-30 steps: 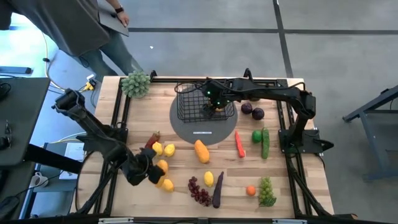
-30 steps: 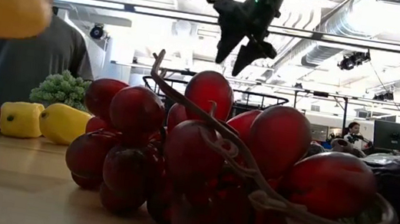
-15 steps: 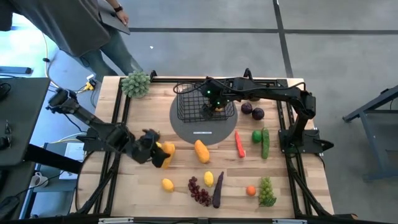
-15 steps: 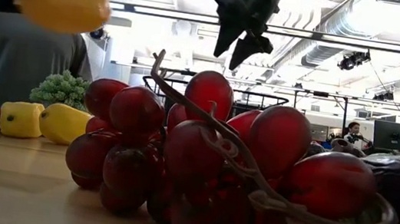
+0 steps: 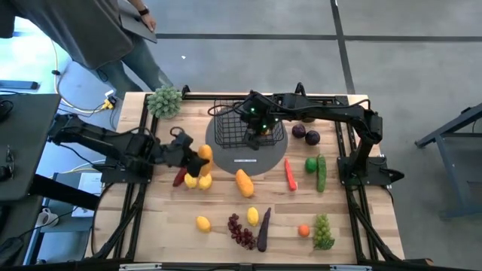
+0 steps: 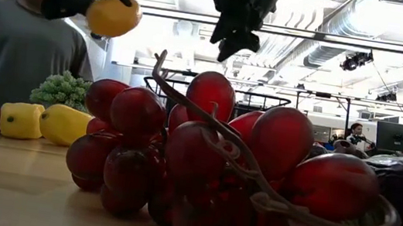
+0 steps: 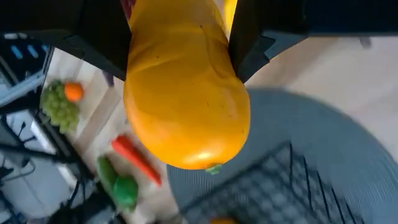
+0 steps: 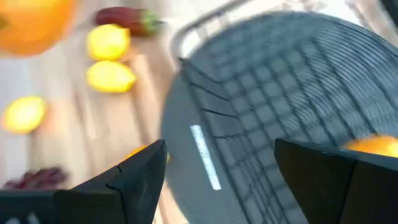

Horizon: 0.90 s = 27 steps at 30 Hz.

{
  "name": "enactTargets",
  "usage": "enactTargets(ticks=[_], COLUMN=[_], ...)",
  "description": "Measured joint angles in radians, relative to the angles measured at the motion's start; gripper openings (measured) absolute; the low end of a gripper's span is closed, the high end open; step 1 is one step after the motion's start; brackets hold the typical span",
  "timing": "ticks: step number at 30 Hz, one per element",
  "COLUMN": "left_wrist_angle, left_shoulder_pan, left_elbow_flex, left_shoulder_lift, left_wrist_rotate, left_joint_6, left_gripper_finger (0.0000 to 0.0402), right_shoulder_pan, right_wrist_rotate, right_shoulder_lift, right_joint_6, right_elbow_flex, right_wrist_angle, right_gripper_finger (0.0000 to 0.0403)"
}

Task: Build produce basket
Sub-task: Put the bottom yellow mango into the black wire basket

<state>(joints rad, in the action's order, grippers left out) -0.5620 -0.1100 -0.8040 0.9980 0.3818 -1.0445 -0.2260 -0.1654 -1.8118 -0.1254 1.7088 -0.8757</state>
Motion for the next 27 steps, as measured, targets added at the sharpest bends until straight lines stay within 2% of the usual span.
enactTargets(ticks=[4, 19, 27], left_wrist_angle=[0.028, 0.281, 0.392], left_shoulder_pan=[0.087, 0.382, 0.489], left_elbow_flex=[0.000, 0.000, 0.000], left_shoulder_lift=[-0.007, -0.006, -0.005], left_wrist_rotate=[-0.027, -0.091, -0.102], left_joint_6=[0.050, 0.293, 0.410], left_gripper_finger=[0.0205, 0.0205, 0.0205], right_shoulder_pan=[-0.008, -0.167, -0.223], right_wrist_rotate=[-0.067, -0.045, -0.127], right_shoulder_lift=[0.000, 0.001, 0.002], right_joint_6=[0.081, 0.123, 0.246], right_elbow_flex=[0.000, 0.000, 0.057], right_wrist_angle=[0.025, 0.036, 0.028], right_gripper_finger=[0.0279, 0.0279, 0.0279])
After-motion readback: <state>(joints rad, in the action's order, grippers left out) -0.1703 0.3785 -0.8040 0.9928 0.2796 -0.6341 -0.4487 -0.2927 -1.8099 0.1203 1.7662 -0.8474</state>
